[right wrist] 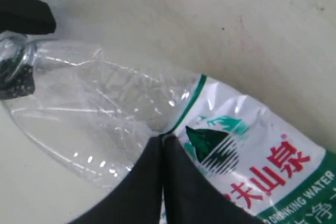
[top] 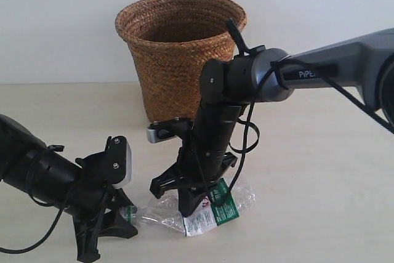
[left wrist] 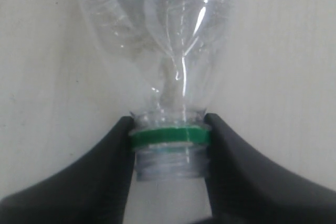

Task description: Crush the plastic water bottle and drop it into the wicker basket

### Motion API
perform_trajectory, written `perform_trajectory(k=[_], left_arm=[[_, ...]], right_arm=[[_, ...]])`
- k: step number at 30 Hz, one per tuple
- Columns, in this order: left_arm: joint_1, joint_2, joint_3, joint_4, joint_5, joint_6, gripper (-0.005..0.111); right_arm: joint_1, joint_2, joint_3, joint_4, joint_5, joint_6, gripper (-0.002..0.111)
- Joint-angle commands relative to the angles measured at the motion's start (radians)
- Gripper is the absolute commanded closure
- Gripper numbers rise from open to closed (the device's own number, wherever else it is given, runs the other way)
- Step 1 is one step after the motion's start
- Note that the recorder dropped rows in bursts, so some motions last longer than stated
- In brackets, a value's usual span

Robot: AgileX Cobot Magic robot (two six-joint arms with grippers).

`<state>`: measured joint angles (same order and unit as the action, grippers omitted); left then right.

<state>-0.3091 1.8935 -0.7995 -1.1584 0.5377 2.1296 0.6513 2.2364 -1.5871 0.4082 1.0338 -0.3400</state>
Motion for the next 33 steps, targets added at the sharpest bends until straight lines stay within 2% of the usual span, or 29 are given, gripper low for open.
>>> perform_trajectory(k=[1,10,14,19,26,27,33], left_arm=[[-0.003,-0.003,-0.001,-0.011,0.012,0.003,0.103],[-0.003,-0.003,-0.001,-0.011,0.000,0.003,0.103],[-0.003,-0.003,-0.001,-0.011,0.000,0.003,0.103],[-0.003,-0.003,-0.001,-0.011,0.000,0.003,0.103],[-0.003,-0.003,-0.001,-0.011,0.000,0.003,0.103],[-0.003,-0.003,-0.001,-0.011,0.000,0.003,0.103],[-0.003,-0.003,-0.001,-0.011,0.000,0.003,0.103]], right_arm=[[0.017,-0.031,0.039,-0.055,-0.028,-0.011,0.108],[0.015,-0.271,0.039,-0.079,-0.033,-0.017,0.108],[-0.050,-0.337,0.156,-0.082,-0.102,-0.009,0.108],[-0.276,-0.483,0.467,-0.045,-0.362,-0.007,0.108],[-0.492,-0.660,0.754,-0.007,-0.691,0.010,0.108],[-0.532,-0.714,0.825,0.002,-0.789,0.010,0.108],[-0.550,-0.974,1.129,0.009,-1.246,0.087,0.108]])
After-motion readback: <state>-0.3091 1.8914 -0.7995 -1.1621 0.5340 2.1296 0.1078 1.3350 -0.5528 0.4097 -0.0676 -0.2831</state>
